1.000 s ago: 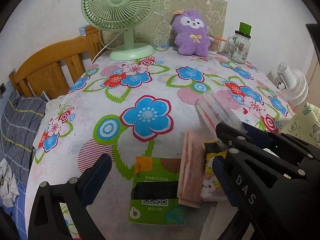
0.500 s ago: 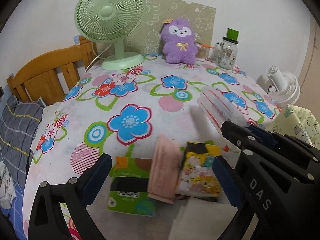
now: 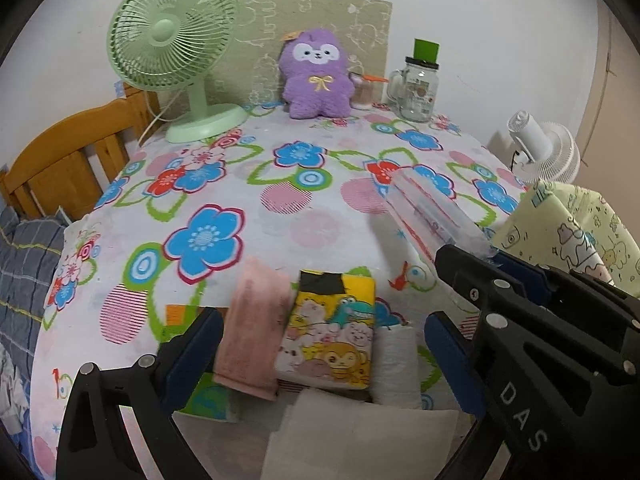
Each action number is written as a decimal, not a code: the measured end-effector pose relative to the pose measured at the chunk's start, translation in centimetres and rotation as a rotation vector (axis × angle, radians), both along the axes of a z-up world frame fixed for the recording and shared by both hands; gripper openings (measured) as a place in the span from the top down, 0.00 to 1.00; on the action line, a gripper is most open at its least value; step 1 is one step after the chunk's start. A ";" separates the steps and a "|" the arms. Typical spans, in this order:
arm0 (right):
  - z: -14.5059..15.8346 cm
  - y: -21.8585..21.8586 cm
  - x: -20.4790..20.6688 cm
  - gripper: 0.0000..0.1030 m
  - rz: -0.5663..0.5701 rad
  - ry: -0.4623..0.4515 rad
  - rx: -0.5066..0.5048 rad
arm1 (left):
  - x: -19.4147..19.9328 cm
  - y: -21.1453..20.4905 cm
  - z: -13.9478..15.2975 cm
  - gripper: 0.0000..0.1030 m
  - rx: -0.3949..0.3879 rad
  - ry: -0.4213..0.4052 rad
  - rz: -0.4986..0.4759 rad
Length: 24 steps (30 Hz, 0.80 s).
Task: Organize soft objects
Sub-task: 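Lift the clear pouch with the right tool while the left tool grasps the yellow snack bag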
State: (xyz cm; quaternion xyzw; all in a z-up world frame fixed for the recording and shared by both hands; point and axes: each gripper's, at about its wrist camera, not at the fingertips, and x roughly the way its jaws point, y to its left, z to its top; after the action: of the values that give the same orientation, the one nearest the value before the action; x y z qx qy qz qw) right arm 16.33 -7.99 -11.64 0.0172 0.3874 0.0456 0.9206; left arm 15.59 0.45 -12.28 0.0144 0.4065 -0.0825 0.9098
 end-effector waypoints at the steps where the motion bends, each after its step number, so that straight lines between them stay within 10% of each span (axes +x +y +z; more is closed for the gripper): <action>1: -0.1 -0.1 0.0 0.81 0.000 0.003 0.000 | 0.1 -0.2 -0.2 0.02 0.001 0.006 -0.005; 12: -1.8 -0.7 0.5 0.80 -0.012 0.050 0.010 | 0.6 -0.9 -1.6 0.14 0.009 0.052 -0.022; 24: -1.9 -0.7 0.7 0.80 -0.011 0.056 0.014 | 0.6 -0.4 -1.8 0.56 -0.038 0.072 -0.035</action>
State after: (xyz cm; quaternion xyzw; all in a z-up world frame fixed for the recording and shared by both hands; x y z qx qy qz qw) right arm 16.99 -8.67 -13.58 0.0272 0.4128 0.0429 0.9094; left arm 16.24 0.01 -14.08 0.0012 0.4368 -0.1069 0.8932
